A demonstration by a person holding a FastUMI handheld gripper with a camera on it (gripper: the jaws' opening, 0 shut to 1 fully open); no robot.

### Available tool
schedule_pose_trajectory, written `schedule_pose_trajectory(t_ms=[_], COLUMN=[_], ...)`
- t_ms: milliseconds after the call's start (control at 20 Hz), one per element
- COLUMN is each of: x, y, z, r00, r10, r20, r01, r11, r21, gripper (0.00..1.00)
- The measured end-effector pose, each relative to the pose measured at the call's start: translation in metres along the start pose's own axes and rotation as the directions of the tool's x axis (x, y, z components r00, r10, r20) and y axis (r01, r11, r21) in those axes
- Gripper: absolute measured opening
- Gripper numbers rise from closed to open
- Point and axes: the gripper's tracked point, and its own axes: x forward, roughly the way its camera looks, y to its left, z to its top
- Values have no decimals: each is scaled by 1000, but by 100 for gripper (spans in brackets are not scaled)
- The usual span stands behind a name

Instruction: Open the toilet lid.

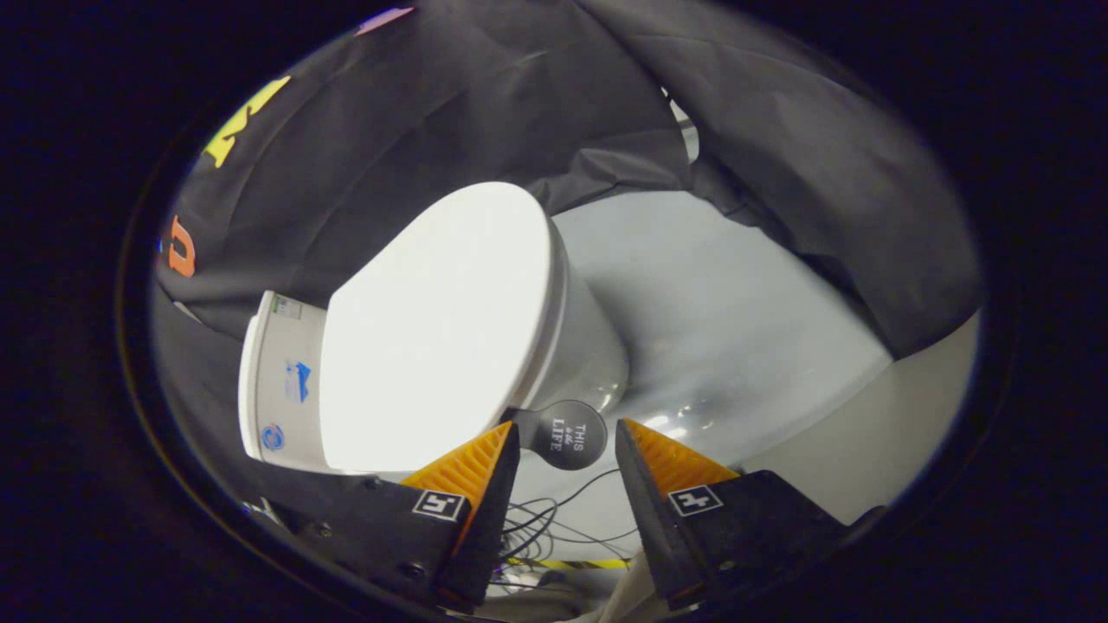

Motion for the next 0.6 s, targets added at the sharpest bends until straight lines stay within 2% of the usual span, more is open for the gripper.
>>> schedule_pose_trajectory(t_ms=[250, 400, 600], x=[8, 9, 4], y=[-6, -9, -9], z=[0, 4, 12], r00=[999, 998, 997], r10=[34, 61, 76], r20=[-28, -26, 3], r01=[-33, -59, -76], r11=[999, 996, 985], r21=[32, 70, 154], gripper=[51, 48, 31])
